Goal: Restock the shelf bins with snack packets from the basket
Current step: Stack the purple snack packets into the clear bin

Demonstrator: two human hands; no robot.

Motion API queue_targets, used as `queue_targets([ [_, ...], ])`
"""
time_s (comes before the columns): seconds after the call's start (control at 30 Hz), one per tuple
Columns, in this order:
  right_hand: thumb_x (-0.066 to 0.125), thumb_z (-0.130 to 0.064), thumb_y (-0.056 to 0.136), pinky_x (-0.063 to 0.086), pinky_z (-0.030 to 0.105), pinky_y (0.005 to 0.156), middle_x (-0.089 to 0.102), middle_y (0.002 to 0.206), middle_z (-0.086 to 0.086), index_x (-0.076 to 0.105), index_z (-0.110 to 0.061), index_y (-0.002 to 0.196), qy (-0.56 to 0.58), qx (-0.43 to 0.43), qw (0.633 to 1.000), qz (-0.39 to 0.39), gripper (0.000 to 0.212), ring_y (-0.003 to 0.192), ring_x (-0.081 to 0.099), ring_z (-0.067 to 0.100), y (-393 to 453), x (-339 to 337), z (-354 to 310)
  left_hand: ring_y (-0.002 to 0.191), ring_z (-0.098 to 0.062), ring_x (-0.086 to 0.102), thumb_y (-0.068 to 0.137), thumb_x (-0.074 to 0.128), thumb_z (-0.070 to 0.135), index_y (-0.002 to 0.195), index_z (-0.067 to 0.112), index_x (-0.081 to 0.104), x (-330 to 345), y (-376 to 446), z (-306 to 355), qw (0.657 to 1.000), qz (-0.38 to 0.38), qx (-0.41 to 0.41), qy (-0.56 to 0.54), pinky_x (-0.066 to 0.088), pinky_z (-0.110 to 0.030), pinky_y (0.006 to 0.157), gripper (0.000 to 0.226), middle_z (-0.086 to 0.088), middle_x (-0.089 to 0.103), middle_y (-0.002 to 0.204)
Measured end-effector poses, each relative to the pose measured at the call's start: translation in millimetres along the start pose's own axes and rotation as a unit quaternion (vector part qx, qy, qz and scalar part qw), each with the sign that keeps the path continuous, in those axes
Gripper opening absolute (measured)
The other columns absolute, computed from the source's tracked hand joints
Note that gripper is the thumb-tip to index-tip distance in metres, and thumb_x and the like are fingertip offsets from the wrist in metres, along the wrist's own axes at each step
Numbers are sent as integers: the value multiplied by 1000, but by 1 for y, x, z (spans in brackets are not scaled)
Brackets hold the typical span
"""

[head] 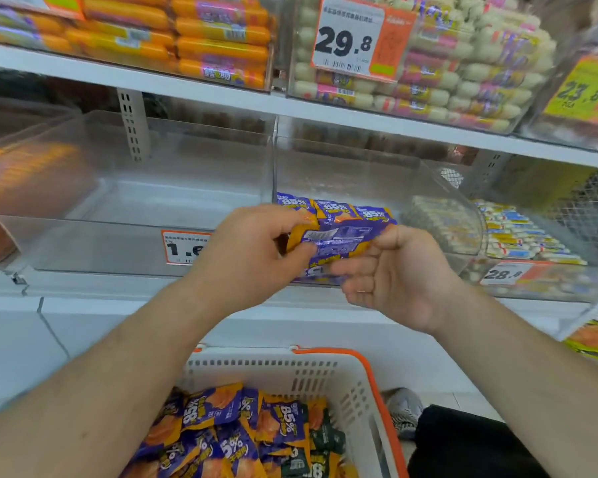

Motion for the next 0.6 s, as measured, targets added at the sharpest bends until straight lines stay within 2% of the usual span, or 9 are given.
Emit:
queue_targets([
  [0.1,50,-38,65,48,35,70,71,82,17,67,-8,99,12,-14,999,-34,48,61,65,27,-11,6,-25,76,-9,57,82,62,19,86,9,75,-5,3,17,992,64,101,47,45,-16,72,17,-1,71,82],
  [0.17,55,-26,65,50,33,68,71,81,11,67,-10,95,-10,-38,999,-22,36,62,66,23,-14,6,-40,89,-12,59,81,64,14,98,8,75,-1,2,13,989,74,120,54,45,-17,82,21,-5,72,97],
  [0.23,50,-6,74,53,30,63,70,83,6,66,-12,94,-35,-67,997,25,27,63,66,19,-7,-6,-54,107,-22,59,82,60,28,119,11,67,7,1,-6,990,62,86,91,47,-31,95,40,-10,65,121],
  [0.33,48,7,82,57,33,64,65,93,3,67,-14,100,-109,-128,977,134,34,76,64,19,14,-40,-81,126,-39,49,77,62,39,138,10,48,23,-2,-41,983,5,0,184,45,-54,100,69,-19,44,146],
  [0.4,54,8,83,59,40,72,65,97,6,63,-16,110,-155,-138,960,187,37,82,66,22,37,-65,-93,138,-41,34,75,75,33,145,9,39,37,-5,-55,973,-43,-49,223,37,-57,107,82,-20,28,155],
  [0.47,58,8,84,57,46,79,64,103,11,54,-17,124,-187,-127,949,219,47,86,67,28,65,-88,-97,146,-34,16,75,76,30,152,11,27,51,-8,-62,965,-81,-78,237,24,-50,115,92,-15,11,161],
  [0.53,61,8,85,56,40,66,62,88,13,51,-10,124,-222,-109,938,245,45,70,62,27,91,-106,-99,148,-30,8,76,73,31,153,10,22,65,-8,-65,958,-96,-81,257,18,-47,117,94,-13,3,162],
  [0.57,62,7,86,53,30,52,59,77,13,55,-5,113,-244,-104,927,264,30,59,58,25,102,-116,-100,148,-30,5,76,71,33,152,9,22,71,-8,-68,951,-105,-86,278,17,-47,117,94,-13,0,162],
  [0.6,62,5,87,44,20,39,55,68,12,57,-2,97,-264,-94,915,292,13,47,53,21,111,-126,-102,149,-32,5,74,72,33,151,7,25,76,-9,-71,944,-106,-91,297,19,-48,115,93,-15,1,162],
])
Point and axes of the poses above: each hand's wrist, its own y-axis towards the middle knuckle, its own x-axis out of the palm, z = x × y, the point moved 9 cm from there along y, towards the middle knuckle
